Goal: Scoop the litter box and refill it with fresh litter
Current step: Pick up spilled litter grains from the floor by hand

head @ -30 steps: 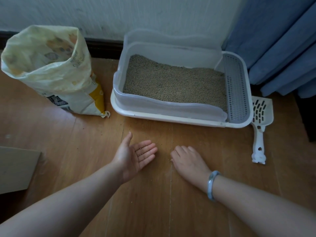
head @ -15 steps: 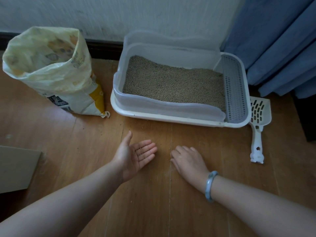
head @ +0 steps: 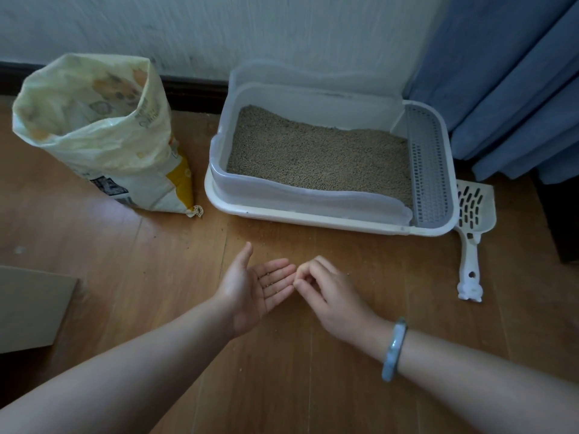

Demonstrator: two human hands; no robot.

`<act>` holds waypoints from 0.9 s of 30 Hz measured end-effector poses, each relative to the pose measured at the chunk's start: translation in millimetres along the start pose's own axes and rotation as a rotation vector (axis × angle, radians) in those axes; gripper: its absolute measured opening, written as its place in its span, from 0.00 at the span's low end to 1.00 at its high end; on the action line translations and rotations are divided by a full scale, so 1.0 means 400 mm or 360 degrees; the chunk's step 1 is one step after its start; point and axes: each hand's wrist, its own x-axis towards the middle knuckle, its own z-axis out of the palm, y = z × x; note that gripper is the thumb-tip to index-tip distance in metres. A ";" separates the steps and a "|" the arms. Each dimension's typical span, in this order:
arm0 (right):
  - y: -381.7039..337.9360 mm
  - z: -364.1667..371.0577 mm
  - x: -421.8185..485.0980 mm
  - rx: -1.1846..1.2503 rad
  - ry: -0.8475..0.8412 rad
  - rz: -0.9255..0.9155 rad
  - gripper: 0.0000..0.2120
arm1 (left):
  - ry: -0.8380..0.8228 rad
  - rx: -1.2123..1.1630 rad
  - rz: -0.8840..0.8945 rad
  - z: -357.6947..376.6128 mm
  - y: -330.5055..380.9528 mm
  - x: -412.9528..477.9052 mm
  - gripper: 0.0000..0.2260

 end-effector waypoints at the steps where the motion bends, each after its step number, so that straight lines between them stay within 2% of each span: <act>1: -0.009 0.003 0.002 -0.0075 0.0044 -0.0067 0.09 | -0.0010 0.0009 -0.0018 0.007 -0.003 -0.002 0.31; 5: -0.009 0.020 0.013 -0.0188 0.0243 -0.0108 0.07 | -0.0055 0.0042 -0.0039 0.027 -0.011 -0.007 0.31; 10: -0.006 0.013 0.015 -0.0013 0.0252 -0.0034 0.08 | -0.0059 0.0046 -0.0017 0.020 -0.007 -0.008 0.31; 13: 0.023 -0.010 0.014 0.0095 0.0267 0.0091 0.04 | -0.0035 0.0002 0.0005 0.007 -0.003 -0.006 0.31; 17: 0.115 -0.044 -0.007 -0.0146 0.0270 0.0229 0.02 | 0.0017 -0.0016 0.0030 -0.013 0.007 -0.004 0.31; 22: 0.165 -0.041 -0.045 -0.0690 0.0035 -0.0041 0.05 | 0.0068 -0.0038 0.0035 -0.025 0.017 0.005 0.31; 27: 0.150 0.002 -0.034 -0.0842 -0.0042 -0.0307 0.08 | 0.0083 -0.0071 0.0046 -0.028 0.017 0.016 0.31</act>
